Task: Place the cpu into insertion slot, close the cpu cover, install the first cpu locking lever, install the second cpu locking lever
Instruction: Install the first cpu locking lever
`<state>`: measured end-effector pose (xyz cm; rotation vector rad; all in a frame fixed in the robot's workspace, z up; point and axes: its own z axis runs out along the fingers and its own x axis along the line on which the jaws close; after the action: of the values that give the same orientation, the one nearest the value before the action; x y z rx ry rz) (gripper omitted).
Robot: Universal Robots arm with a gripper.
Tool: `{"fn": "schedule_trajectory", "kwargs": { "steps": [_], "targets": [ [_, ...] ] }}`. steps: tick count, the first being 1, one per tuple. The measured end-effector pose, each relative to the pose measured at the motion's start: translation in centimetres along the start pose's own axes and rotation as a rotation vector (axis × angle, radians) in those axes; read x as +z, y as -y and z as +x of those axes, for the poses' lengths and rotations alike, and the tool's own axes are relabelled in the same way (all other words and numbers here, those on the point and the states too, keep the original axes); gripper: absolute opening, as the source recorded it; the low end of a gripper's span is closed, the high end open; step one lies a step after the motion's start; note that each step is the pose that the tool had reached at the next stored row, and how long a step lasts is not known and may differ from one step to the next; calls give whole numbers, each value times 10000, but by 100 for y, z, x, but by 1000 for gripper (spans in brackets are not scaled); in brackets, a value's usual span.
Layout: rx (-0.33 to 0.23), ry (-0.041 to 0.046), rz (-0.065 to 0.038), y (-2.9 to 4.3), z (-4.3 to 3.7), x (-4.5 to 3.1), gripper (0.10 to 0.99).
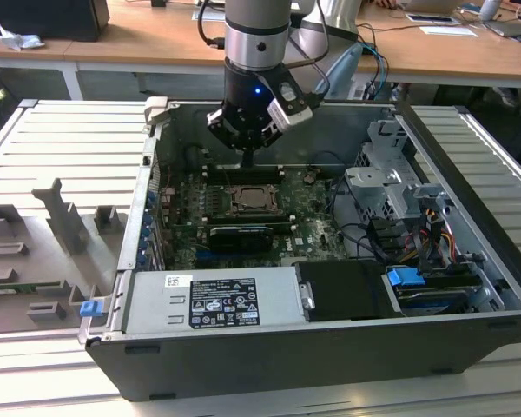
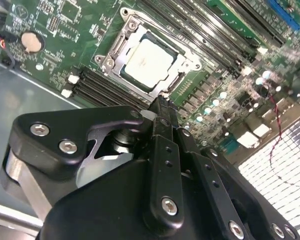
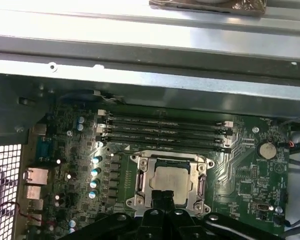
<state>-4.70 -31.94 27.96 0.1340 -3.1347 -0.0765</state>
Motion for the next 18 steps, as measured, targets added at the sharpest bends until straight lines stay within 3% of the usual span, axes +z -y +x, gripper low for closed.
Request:
{"fn": "schedule_trajectory", "kwargs": {
  "steps": [4,7,11,18],
  "targets": [
    [-3,46,3,-10,128,11,106],
    [-3,63,84,-17,203,32,106],
    [250,74,91,-32,265,56,106],
    [255,78,86,-53,455,81,106]
  ]
}}
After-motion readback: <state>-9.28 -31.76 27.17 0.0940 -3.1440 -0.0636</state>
